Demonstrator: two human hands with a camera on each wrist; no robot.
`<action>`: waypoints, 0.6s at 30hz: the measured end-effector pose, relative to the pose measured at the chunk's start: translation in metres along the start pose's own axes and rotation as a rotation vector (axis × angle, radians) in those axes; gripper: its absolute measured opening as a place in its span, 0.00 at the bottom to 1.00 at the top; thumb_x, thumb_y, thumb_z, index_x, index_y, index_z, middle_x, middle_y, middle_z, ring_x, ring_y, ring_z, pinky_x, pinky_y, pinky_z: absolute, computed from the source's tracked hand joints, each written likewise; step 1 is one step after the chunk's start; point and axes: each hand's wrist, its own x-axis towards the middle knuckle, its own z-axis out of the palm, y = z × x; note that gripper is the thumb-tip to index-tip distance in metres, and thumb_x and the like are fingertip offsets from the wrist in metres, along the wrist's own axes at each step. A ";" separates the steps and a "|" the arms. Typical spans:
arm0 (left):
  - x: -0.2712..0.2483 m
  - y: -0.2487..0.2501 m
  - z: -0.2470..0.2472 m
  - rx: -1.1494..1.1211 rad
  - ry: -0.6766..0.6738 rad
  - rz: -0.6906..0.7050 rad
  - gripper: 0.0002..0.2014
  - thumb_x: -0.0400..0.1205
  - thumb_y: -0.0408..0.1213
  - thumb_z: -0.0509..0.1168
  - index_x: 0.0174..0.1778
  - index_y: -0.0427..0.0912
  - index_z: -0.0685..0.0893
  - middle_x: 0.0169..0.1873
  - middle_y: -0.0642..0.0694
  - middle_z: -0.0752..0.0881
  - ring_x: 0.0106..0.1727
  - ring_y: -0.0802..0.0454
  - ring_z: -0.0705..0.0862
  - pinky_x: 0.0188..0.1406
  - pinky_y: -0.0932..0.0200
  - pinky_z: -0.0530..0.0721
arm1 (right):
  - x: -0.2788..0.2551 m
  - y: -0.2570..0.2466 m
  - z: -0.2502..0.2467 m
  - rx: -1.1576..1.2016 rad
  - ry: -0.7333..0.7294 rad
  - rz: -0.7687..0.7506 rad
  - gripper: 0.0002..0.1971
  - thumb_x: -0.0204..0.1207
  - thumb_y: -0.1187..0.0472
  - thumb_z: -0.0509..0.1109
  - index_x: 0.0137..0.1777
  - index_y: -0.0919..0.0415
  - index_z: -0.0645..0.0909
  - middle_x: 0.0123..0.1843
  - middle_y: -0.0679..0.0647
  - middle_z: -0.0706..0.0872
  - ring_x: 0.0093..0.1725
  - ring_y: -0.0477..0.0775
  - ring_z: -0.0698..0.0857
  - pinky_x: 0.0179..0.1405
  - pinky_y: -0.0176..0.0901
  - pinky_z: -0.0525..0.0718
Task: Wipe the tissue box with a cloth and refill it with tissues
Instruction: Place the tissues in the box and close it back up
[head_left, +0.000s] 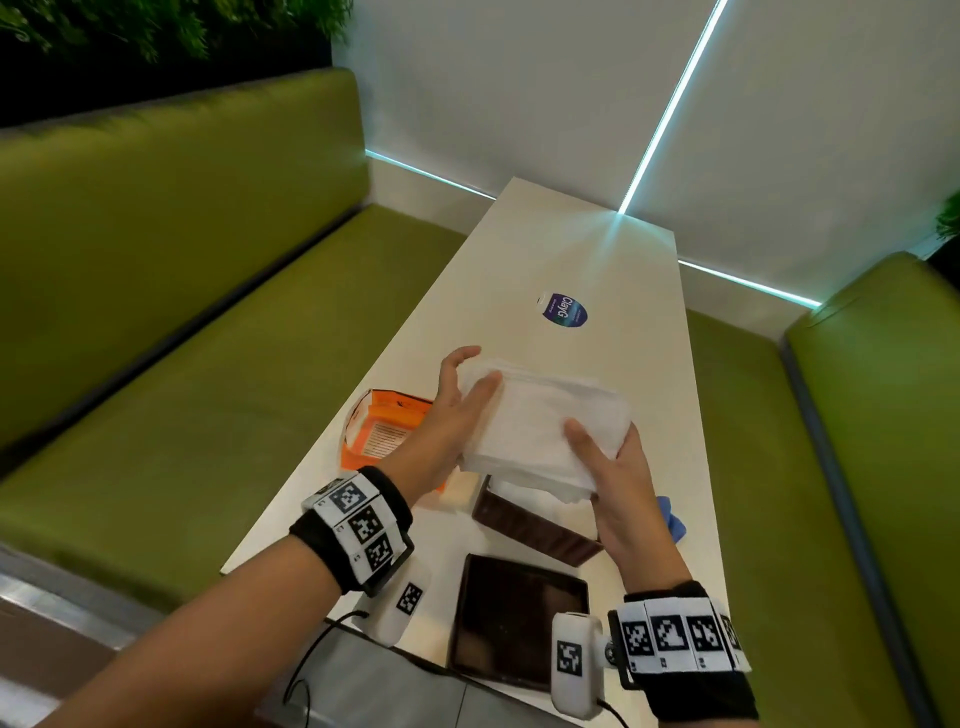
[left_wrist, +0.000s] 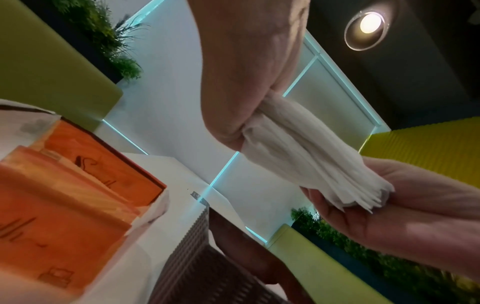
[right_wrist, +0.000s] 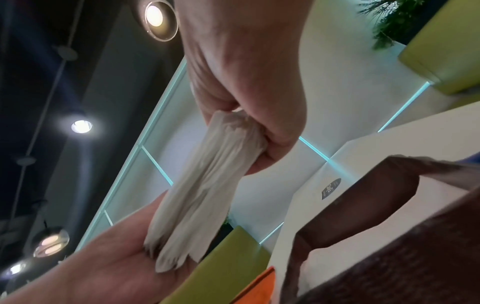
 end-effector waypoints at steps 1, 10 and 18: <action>0.001 -0.004 0.000 0.023 0.017 0.005 0.16 0.86 0.50 0.59 0.66 0.71 0.63 0.58 0.42 0.83 0.50 0.45 0.85 0.36 0.53 0.87 | 0.000 0.002 -0.001 0.002 0.007 0.000 0.28 0.75 0.57 0.75 0.74 0.54 0.71 0.66 0.53 0.85 0.64 0.53 0.85 0.64 0.53 0.84; 0.006 -0.018 0.015 0.443 -0.013 0.229 0.10 0.88 0.28 0.48 0.52 0.42 0.74 0.33 0.50 0.73 0.28 0.58 0.70 0.27 0.66 0.68 | 0.001 0.009 -0.011 -0.050 0.096 0.055 0.18 0.80 0.51 0.69 0.68 0.54 0.75 0.62 0.54 0.87 0.62 0.57 0.86 0.65 0.57 0.83; 0.007 -0.021 0.008 0.385 -0.246 -0.053 0.21 0.82 0.39 0.69 0.70 0.56 0.74 0.63 0.51 0.80 0.60 0.46 0.86 0.59 0.47 0.88 | -0.009 0.018 -0.018 -0.454 0.189 -0.122 0.20 0.87 0.58 0.54 0.73 0.35 0.60 0.41 0.57 0.82 0.39 0.60 0.82 0.44 0.62 0.87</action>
